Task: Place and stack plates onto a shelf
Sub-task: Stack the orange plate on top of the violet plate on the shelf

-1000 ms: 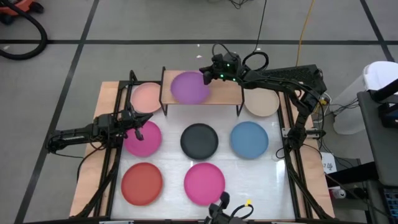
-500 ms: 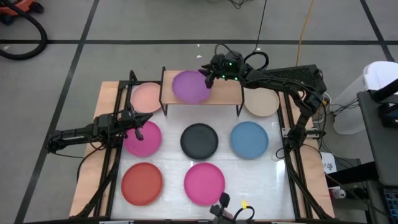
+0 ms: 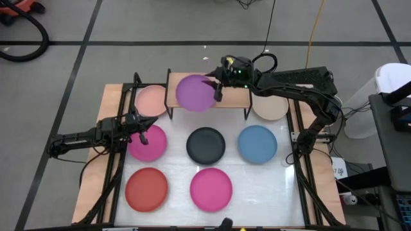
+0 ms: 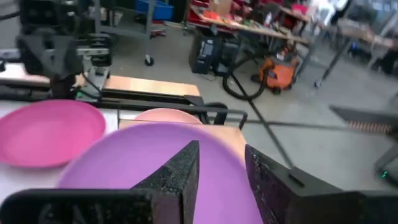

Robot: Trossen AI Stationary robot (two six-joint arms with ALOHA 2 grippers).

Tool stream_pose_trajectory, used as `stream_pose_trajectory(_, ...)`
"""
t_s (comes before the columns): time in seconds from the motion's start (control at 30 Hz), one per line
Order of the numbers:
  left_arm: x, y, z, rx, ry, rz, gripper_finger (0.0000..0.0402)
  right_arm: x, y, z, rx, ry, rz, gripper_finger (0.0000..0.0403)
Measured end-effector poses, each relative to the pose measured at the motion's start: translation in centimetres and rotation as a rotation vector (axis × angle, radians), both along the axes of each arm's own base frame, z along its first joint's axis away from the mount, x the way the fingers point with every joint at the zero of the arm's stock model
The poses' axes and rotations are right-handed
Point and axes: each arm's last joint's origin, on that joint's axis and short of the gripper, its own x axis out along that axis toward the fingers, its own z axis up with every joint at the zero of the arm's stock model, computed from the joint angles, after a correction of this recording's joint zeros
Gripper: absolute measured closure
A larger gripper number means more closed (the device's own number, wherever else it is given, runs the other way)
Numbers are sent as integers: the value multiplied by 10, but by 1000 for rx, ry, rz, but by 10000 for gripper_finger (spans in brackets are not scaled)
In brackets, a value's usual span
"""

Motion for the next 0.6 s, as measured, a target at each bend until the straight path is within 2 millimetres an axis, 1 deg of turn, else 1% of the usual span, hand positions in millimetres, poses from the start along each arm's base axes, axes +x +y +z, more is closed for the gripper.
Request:
stream_pose_trajectory(0.1,0,0,0,0,0,0,398,2,11,6,-51,-9,35,289)
stream_pose_trajectory(0.27,0,0,0,0,0,0,398,-3,29,27,-93,-72,73,289)
stream_pose_trajectory(0.4,0,0,0,0,0,0,398,-15,49,53,-122,-139,103,289)
stream_pose_trajectory(0.5,0,0,0,0,0,0,398,-27,69,71,-134,-198,140,289)
stream_pose_trajectory(0.6,0,0,0,0,0,0,398,-41,93,78,-141,-231,195,289)
